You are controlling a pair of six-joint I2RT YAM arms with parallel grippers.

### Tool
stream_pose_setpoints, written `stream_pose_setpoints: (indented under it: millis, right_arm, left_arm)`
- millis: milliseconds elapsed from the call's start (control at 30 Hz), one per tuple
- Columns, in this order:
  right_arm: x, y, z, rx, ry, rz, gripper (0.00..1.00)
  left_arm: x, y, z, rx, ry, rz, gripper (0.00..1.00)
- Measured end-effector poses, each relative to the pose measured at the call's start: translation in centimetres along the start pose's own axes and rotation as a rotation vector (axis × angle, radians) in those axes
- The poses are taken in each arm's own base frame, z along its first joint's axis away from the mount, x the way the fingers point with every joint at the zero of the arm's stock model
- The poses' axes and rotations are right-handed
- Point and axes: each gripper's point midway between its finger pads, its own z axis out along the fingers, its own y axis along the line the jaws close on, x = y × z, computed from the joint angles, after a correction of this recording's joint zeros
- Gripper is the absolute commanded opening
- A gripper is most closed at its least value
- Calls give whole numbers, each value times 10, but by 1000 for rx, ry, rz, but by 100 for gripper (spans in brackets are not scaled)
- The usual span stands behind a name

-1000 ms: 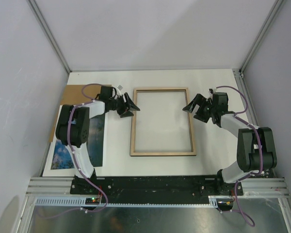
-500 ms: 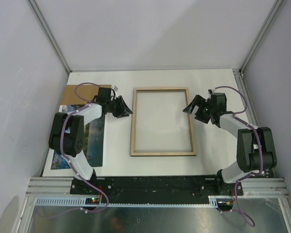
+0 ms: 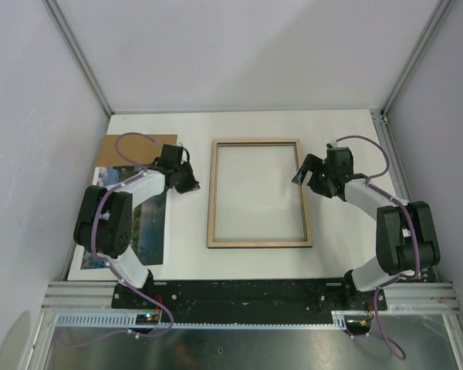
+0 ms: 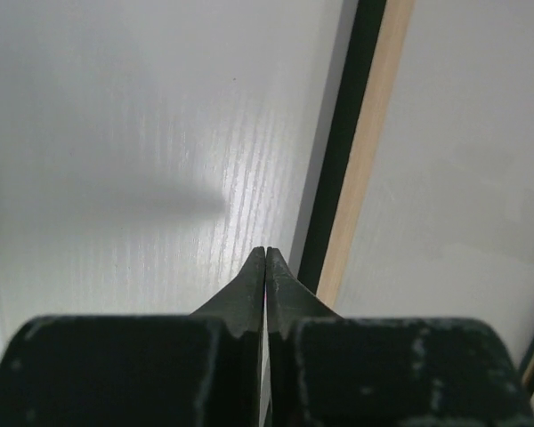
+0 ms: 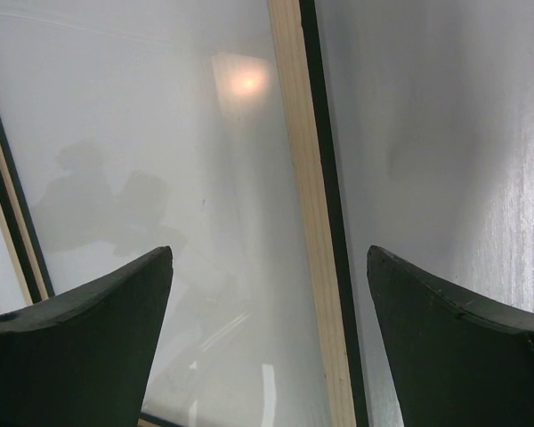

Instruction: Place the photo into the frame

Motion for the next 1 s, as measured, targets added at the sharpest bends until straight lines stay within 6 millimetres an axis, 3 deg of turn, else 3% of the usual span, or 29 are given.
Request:
stream_pose_setpoints:
  millis: [300, 633, 1000]
  right_arm:
    - [0, -7, -2, 48, -2, -11, 94]
    - [-2, -10, -6, 67, -15, -13, 93]
    - [-13, -8, -18, 77, -62, -18, 93]
  left_arm:
    - [29, -4, 27, -51, 78, 48, 0]
    - [30, -36, 42, -25, 87, 97, 0]
    - [38, -86, 64, 38, 103, 138, 0]
